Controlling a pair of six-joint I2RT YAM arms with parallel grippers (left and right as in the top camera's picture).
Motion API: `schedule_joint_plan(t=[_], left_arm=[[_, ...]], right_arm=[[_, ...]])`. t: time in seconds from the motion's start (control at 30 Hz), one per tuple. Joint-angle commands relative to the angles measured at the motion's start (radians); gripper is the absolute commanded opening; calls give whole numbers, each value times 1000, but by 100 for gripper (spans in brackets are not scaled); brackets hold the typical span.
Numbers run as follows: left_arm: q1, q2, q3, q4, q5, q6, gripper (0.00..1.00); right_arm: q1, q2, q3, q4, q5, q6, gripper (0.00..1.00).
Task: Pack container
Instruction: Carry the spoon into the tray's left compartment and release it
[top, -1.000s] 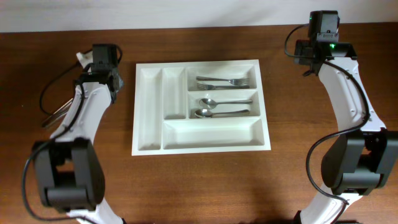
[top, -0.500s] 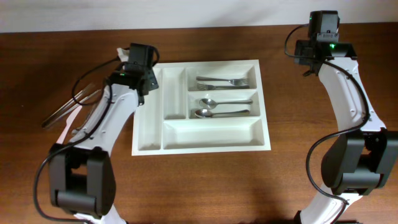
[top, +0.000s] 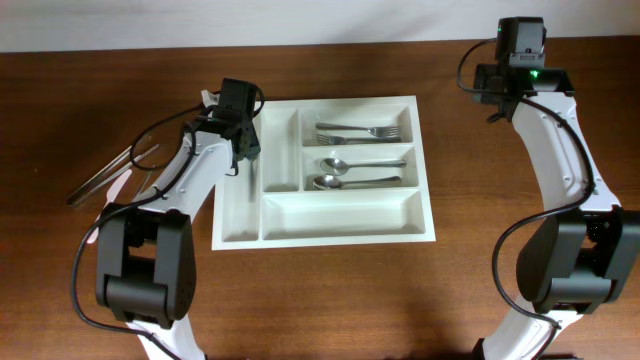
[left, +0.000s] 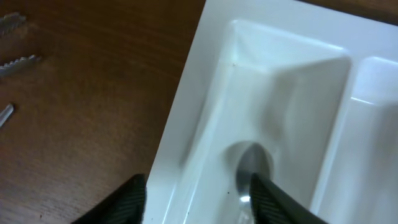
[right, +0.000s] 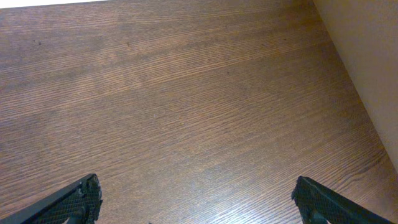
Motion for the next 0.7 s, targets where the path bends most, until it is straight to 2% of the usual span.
schedule_joint_plan(t=[0.0,0.2,0.33,0.5,0.67], left_arm=[[0,7,9,9,9,1,62],[28,-8,26,-23,-27,27,62],[116,-47,26,-46,-28,29,62],[211,-56,26,-68,-27,108,62],[276,-56,26,-179,-26,182,65]], right_arm=[[-8,-5,6,0,5,8,99],[-8,-5,6,0,5,8,99],[-8,-5,6,0,5,8,99],[-8,-5,6,0,5,9,99],[-8,-5,6,0,5,8,99]])
